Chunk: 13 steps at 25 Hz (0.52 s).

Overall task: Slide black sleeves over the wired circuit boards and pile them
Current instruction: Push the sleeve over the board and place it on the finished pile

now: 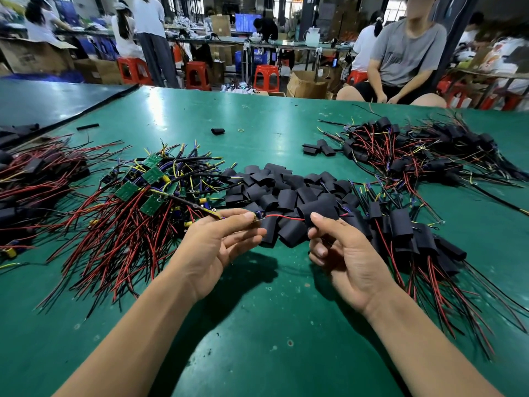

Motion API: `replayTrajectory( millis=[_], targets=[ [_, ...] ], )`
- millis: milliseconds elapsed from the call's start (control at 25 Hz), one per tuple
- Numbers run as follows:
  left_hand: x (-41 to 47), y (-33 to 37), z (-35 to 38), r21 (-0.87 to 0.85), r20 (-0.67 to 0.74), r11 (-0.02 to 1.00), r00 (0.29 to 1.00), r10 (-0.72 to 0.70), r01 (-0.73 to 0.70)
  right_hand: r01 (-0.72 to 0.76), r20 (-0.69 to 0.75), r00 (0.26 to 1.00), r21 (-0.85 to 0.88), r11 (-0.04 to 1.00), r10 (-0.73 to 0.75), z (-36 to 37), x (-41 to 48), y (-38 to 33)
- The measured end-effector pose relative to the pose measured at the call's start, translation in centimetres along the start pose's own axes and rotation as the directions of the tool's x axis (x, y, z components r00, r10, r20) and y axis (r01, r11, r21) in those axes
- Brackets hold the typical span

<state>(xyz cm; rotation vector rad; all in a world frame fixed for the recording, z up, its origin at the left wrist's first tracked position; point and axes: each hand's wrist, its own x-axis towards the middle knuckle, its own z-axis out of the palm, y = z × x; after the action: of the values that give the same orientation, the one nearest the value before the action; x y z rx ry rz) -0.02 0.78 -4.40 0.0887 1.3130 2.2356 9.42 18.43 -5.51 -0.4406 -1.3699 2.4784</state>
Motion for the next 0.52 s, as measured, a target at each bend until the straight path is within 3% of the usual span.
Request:
replayTrajectory(
  millis=[280,520],
  targets=[
    [-1.0,-0.8,1.0,0.140,0.126,0.990,0.992,-0.018,0.000,-0.040,0.066,0.997,-0.019,0.999,0.041,0.7,-0.5,0.5],
    [-1.1,-0.8,1.2,0.155,0.159,0.988,0.987,-0.021,-0.004,0.028,0.109,0.994,-0.016,0.999,-0.026,1.3,-0.9,0.8]
  ],
)
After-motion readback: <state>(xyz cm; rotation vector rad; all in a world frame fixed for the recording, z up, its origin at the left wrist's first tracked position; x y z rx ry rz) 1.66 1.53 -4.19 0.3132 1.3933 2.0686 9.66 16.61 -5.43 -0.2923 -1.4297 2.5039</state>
